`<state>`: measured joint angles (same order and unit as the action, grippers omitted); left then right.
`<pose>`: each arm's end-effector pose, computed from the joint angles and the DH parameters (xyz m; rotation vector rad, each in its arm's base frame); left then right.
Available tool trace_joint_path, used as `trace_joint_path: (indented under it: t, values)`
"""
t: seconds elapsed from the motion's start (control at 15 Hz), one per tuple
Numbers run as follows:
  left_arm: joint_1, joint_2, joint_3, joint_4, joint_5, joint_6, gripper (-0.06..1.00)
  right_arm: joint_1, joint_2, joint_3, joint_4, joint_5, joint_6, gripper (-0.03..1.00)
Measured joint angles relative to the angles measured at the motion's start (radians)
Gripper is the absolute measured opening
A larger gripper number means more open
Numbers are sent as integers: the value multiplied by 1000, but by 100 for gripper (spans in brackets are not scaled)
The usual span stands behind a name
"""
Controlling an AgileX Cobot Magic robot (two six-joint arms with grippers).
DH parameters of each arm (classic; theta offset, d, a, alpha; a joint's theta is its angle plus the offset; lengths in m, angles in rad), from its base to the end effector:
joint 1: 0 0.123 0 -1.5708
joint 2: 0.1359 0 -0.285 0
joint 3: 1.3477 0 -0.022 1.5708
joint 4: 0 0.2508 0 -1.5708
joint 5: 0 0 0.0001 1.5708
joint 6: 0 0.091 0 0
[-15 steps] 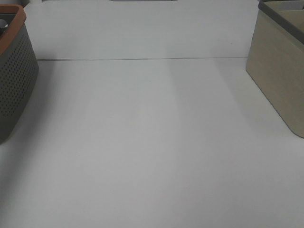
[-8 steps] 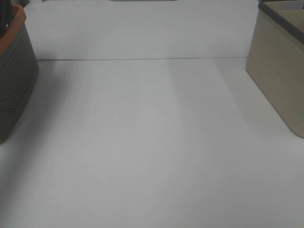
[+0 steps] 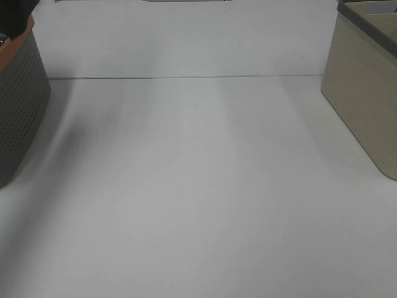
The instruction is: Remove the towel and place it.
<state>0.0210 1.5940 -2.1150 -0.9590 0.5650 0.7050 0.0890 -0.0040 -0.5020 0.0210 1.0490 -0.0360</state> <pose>0.3182 -0.0333 0.5866 0.2612 1.3254 -0.4252 -0.0053 0.0012 0.2788 -0.1275 2.0229 0.0585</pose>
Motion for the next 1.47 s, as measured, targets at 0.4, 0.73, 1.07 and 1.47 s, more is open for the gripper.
trace_joint_path:
  t: [0.4,0.73,1.07,1.47]
  values:
    - [-173,105,-38,-12,66,24,0,0,0,0,0,0,0,74]
    - [-183,194,-38,23,225,25,0,0,0,0,50,-2,0,74]
    - [-193,168,217,44,247,84,0,0,63,-10,243,-270,-170,74]
    - [-278,94,459,103,179,126,0,0,421,-10,867,-450,-874,68]
